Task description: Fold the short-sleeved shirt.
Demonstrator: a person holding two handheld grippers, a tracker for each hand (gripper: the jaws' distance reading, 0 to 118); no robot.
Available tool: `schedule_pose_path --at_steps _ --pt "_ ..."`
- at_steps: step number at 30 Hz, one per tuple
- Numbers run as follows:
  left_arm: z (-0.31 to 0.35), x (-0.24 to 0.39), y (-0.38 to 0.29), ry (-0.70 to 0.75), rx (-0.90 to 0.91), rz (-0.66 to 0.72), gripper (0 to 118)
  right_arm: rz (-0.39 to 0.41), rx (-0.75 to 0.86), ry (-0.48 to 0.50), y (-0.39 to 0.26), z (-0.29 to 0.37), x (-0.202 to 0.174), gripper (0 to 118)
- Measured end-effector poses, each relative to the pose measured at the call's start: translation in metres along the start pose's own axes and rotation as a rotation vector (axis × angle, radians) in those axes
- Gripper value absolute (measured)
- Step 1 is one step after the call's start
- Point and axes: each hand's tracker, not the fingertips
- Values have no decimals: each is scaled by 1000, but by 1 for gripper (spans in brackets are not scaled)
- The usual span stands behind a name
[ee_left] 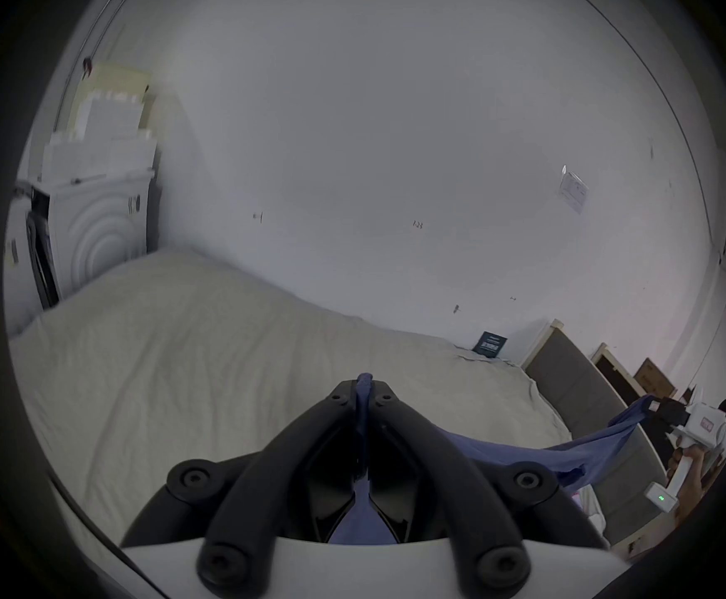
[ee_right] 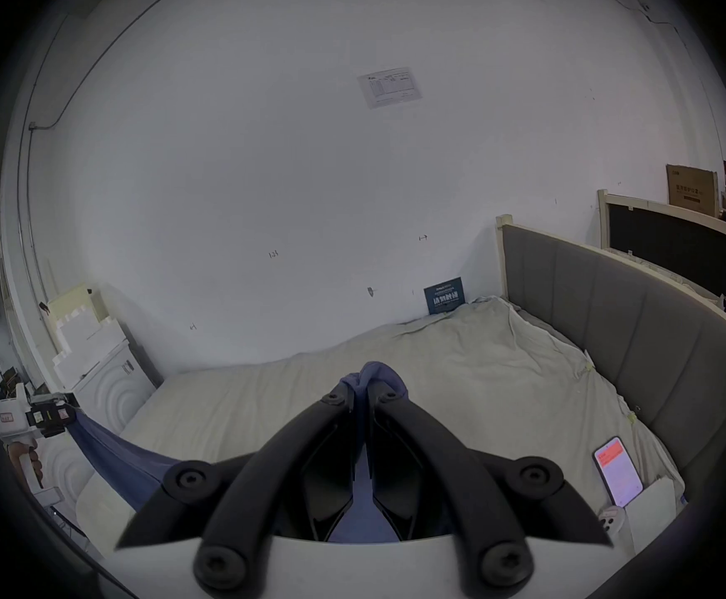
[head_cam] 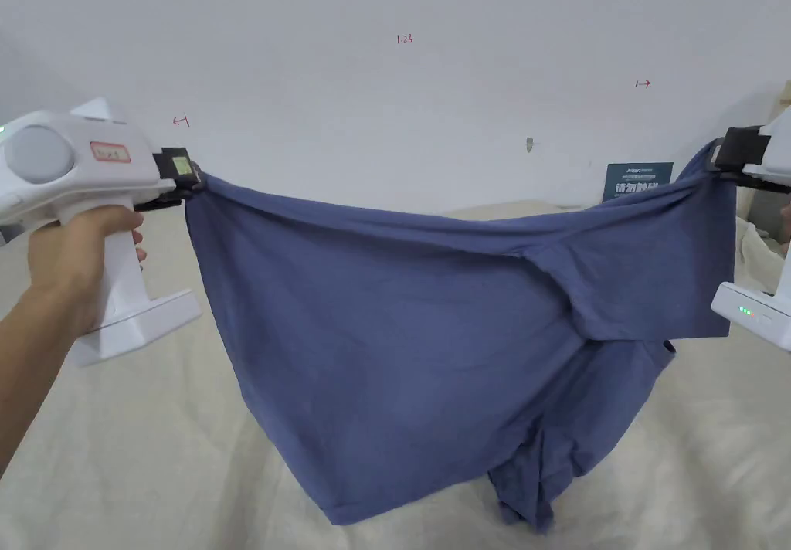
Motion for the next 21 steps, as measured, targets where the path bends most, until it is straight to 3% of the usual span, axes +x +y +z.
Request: schedule_pose_path --at_steps 3,7,12,21 --pt "-5 8 26 19 50 -15 2 39 35 -5 17 -10 -14 2" --pt "0 18 53 56 144 -86 2 23 92 12 46 -17 -24 2" --pt "5 16 75 38 172 -51 2 47 156 35 73 -16 -34 2" --pt "-22 10 51 75 127 -87 2 80 109 13 39 -39 -33 2"
